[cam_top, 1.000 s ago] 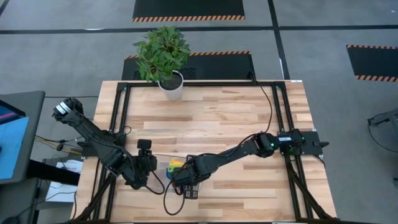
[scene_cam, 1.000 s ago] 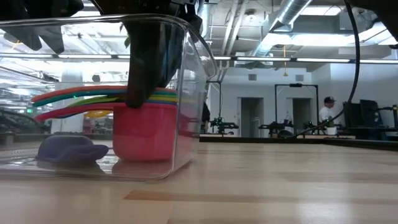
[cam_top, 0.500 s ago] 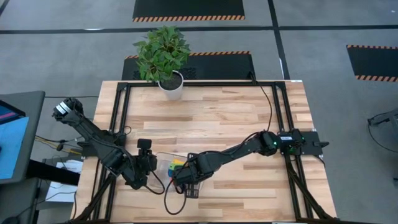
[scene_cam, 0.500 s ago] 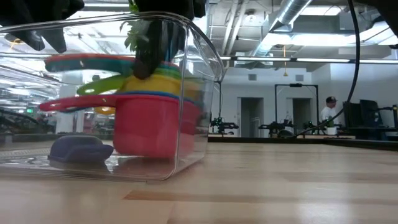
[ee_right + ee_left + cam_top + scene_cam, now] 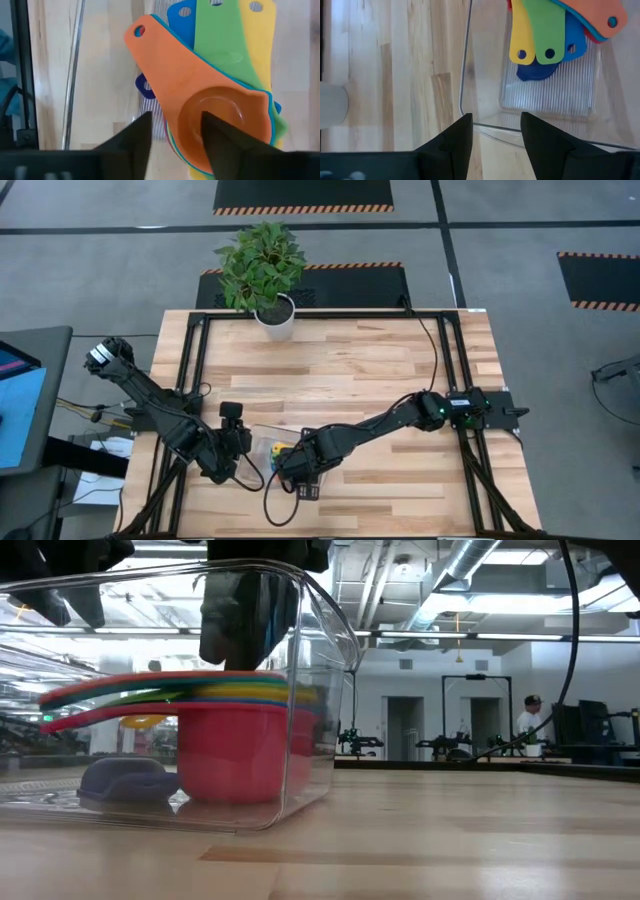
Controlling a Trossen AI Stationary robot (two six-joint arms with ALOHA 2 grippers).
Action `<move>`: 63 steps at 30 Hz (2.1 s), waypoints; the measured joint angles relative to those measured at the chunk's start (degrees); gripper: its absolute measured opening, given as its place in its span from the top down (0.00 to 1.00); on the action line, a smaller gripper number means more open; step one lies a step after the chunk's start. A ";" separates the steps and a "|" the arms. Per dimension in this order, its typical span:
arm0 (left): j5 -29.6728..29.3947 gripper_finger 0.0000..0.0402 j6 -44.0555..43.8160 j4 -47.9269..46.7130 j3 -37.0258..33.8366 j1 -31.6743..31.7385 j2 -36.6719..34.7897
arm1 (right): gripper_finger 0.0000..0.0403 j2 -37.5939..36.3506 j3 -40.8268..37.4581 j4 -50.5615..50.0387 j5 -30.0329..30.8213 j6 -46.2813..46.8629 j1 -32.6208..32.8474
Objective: Nest measuring cups in basket
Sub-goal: Remove the colored stacked measuring cups from the transparent bin
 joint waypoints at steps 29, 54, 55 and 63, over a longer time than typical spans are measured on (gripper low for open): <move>-3.45 0.61 -0.39 -1.05 -0.02 0.07 -4.00 | 0.57 -0.46 -9.24 4.23 -1.77 1.20 -0.85; -8.55 0.61 -1.53 -2.67 -0.02 0.11 -9.01 | 0.97 -0.31 -7.13 3.60 -1.65 -0.21 -1.07; -8.64 0.61 -1.53 -2.67 -0.02 0.11 -9.01 | 0.97 -0.31 -6.96 3.49 -1.01 -0.21 -1.06; -8.65 0.61 -2.25 -3.76 -0.02 0.11 -9.01 | 0.97 0.08 -3.78 0.44 2.61 -0.19 -0.44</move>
